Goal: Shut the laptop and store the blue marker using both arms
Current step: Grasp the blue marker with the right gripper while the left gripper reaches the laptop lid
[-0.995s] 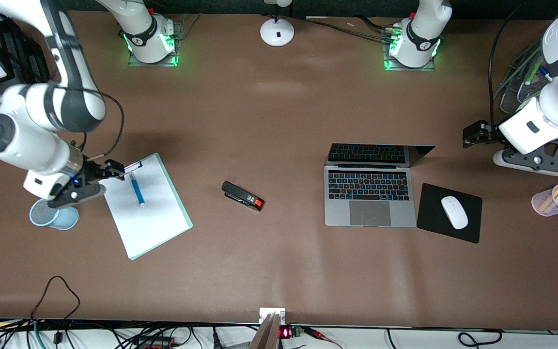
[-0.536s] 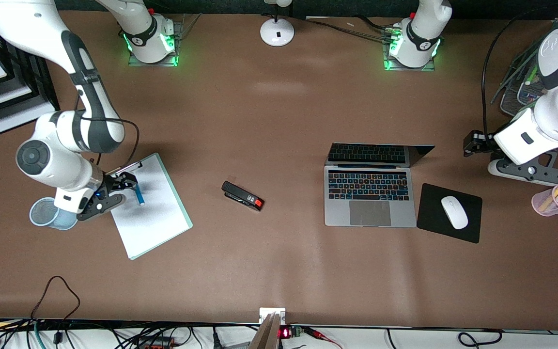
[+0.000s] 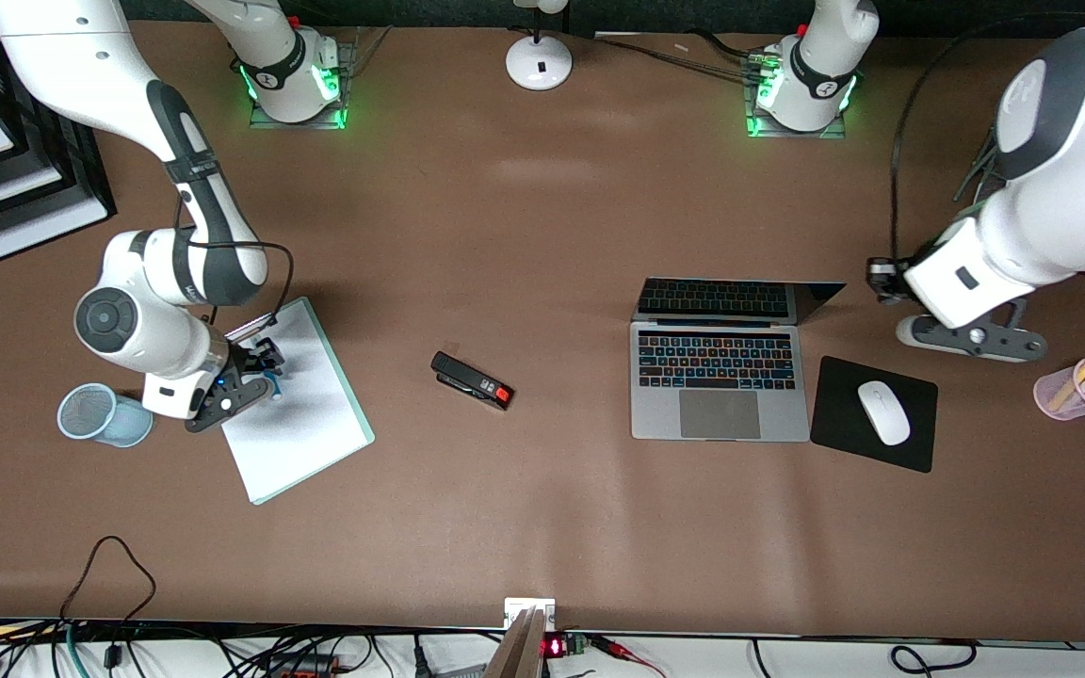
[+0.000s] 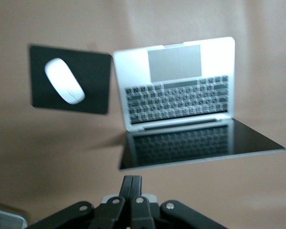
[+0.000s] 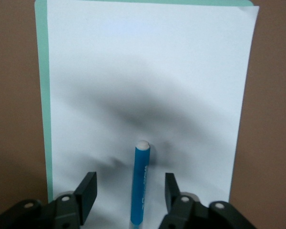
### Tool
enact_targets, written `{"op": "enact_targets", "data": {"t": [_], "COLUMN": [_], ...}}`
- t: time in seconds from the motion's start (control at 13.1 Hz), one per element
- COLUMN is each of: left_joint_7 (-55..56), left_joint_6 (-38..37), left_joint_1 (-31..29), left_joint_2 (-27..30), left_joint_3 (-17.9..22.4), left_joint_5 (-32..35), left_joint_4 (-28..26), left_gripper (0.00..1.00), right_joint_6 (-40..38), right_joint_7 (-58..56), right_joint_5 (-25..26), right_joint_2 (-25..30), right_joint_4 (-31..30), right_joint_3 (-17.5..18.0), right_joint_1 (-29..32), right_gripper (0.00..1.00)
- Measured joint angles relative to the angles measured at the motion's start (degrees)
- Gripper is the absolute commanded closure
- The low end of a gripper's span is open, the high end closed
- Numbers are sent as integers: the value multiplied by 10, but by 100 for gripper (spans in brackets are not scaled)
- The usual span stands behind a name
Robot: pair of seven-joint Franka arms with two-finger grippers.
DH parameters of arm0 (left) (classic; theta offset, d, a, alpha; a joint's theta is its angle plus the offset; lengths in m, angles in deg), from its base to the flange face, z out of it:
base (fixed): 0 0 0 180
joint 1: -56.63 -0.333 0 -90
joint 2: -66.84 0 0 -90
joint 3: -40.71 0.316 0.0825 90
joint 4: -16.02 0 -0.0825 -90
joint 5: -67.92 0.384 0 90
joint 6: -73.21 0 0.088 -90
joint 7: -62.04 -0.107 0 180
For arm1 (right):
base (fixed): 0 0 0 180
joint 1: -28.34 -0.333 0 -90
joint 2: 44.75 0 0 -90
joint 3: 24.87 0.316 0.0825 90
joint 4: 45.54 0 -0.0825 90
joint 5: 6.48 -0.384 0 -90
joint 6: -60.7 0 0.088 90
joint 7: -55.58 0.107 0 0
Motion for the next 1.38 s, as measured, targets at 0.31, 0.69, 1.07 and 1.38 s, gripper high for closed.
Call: {"op": "enact_targets", "data": {"t": [0.31, 0.69, 1.07, 1.38], "left_joint_7": [30, 127, 163, 162], "left_joint_6": [-16, 104, 275, 432], "left_joint_1": [7, 9, 7, -2], "left_joint_2": [4, 74, 140, 112], "left_joint_3": [-20, -87, -135, -135], "left_joint_5": [-18, -18, -18, -18], "left_joint_4": [-35, -226, -410, -454], "left_gripper": [100, 100, 100, 100], "right_joint_6": [0, 4, 14, 15], "right_joint_7": [-19, -21, -21, -20], "right_joint_5": [0, 0, 0, 0], "right_joint_2": [-20, -43, -66, -75], "right_joint_4": [18, 26, 37, 45], "right_joint_3": [-1, -2, -3, -3], "right_joint_1": [0, 0, 1, 2], "right_gripper": [45, 54, 68, 100]}}
